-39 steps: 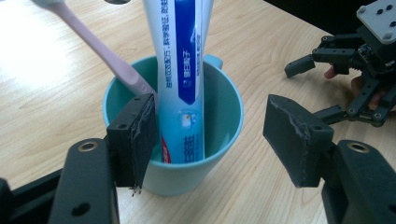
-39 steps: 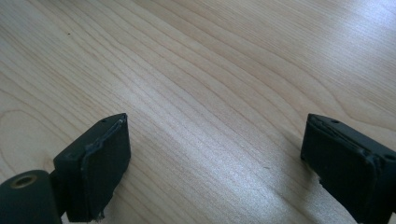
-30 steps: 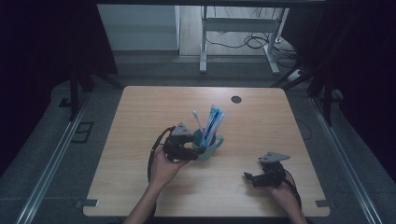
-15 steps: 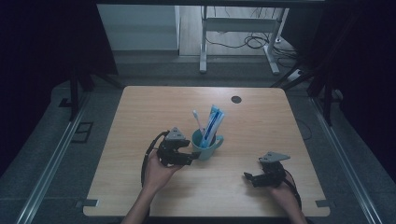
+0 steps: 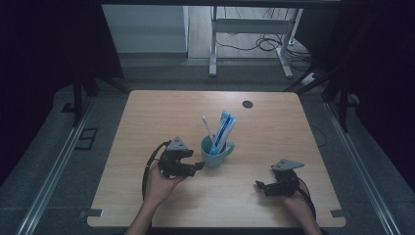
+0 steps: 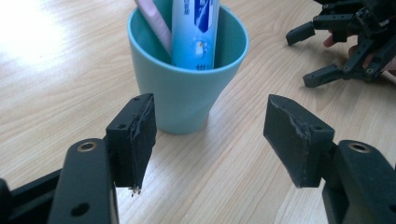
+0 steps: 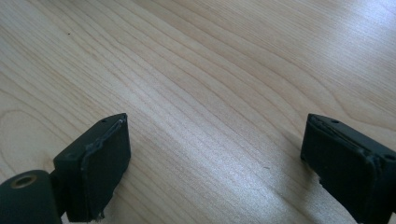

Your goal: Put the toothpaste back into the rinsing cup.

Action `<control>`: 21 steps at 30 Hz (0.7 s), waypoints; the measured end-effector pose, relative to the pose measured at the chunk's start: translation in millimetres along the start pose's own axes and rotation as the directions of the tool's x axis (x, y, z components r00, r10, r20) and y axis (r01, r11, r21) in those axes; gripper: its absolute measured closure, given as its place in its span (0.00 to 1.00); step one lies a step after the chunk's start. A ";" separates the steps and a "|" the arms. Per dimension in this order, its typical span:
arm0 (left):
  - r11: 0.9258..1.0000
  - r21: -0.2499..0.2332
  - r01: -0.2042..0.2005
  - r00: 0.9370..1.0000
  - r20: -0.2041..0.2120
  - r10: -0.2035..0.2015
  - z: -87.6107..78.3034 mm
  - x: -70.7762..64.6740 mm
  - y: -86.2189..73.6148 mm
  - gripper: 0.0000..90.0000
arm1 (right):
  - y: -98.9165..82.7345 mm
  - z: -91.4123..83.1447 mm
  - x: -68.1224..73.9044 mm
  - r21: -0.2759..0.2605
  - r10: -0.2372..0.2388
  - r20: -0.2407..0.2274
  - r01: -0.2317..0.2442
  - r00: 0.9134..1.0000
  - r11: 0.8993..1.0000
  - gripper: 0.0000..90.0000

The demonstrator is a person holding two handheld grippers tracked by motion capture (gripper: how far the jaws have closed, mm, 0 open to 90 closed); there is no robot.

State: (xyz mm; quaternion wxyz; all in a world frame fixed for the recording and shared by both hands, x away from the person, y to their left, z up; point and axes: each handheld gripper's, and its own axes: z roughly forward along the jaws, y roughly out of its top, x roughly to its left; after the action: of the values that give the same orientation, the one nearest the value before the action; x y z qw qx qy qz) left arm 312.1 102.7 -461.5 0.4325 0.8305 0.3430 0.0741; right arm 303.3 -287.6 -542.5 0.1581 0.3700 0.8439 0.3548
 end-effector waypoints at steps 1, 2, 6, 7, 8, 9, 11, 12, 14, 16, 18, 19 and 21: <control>1.000 0.001 0.002 1.000 -0.001 -0.002 -0.4 0.5 -1.5 0.39 | 0.1 0.1 0.2 -0.001 0.004 0.001 -0.004 1.000 1.000 0.09; 1.000 -0.001 0.008 1.000 0.000 -0.008 -0.6 0.9 -2.9 0.39 | 0.0 0.0 0.2 -0.001 0.003 0.001 -0.003 1.000 1.000 0.09; 1.000 0.004 0.020 1.000 -0.005 -0.020 -1.7 3.4 -8.6 0.39 | 0.0 0.0 0.1 -0.001 0.002 0.000 -0.002 1.000 1.000 0.09; 1.000 0.004 0.024 1.000 -0.004 -0.024 -1.7 4.0 -10.0 0.39 | 0.0 0.0 0.1 -0.001 0.002 0.000 -0.002 1.000 1.000 0.09; 1.000 0.005 0.027 1.000 -0.004 -0.027 -1.6 4.8 -11.8 0.39 | 0.0 0.0 0.1 -0.001 0.002 0.000 -0.002 1.000 1.000 0.09; 1.000 0.007 0.031 1.000 -0.002 -0.031 -1.5 5.0 -12.9 0.39 | 0.1 0.1 0.2 -0.001 0.004 0.001 -0.004 1.000 1.000 0.09; 0.999 0.011 0.035 0.999 0.000 -0.035 -0.4 5.9 -16.1 0.39 | 0.1 0.1 0.2 -0.001 0.004 0.000 -0.004 1.000 1.000 0.09; 0.999 0.015 0.038 0.999 0.003 -0.038 0.5 6.2 -17.9 0.39 | 0.1 0.1 0.2 -0.001 0.004 0.000 -0.004 1.000 1.000 0.09; 0.999 0.024 0.043 0.999 0.010 -0.043 3.5 6.4 -22.1 0.39 | 0.1 0.1 0.2 -0.001 0.004 0.000 -0.004 1.000 1.000 0.09; 0.998 0.042 0.041 0.999 0.018 -0.042 7.8 6.3 -27.3 0.39 | 0.1 0.0 0.2 -0.001 0.004 0.000 -0.004 1.000 1.000 0.09; 0.997 0.060 0.043 0.999 0.024 -0.045 13.4 5.9 -33.8 0.39 | 0.1 0.0 0.2 -0.001 0.004 0.001 -0.004 1.000 1.000 0.09; 0.997 0.072 0.041 0.999 0.031 -0.044 16.8 6.1 -37.5 0.39 | 0.1 0.1 0.2 -0.001 0.004 0.001 -0.004 1.000 1.000 0.09; 0.994 0.104 0.036 0.999 0.037 -0.040 24.6 5.6 -46.3 0.39 | 0.0 0.0 0.3 -0.001 0.005 0.000 -0.005 1.000 1.000 0.09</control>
State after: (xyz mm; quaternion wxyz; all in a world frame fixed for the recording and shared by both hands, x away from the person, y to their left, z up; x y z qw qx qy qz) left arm 303.2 107.9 -513.1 0.3971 0.8464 0.3534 0.0318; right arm 303.2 -287.3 -542.5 0.1577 0.3720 0.8428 0.3556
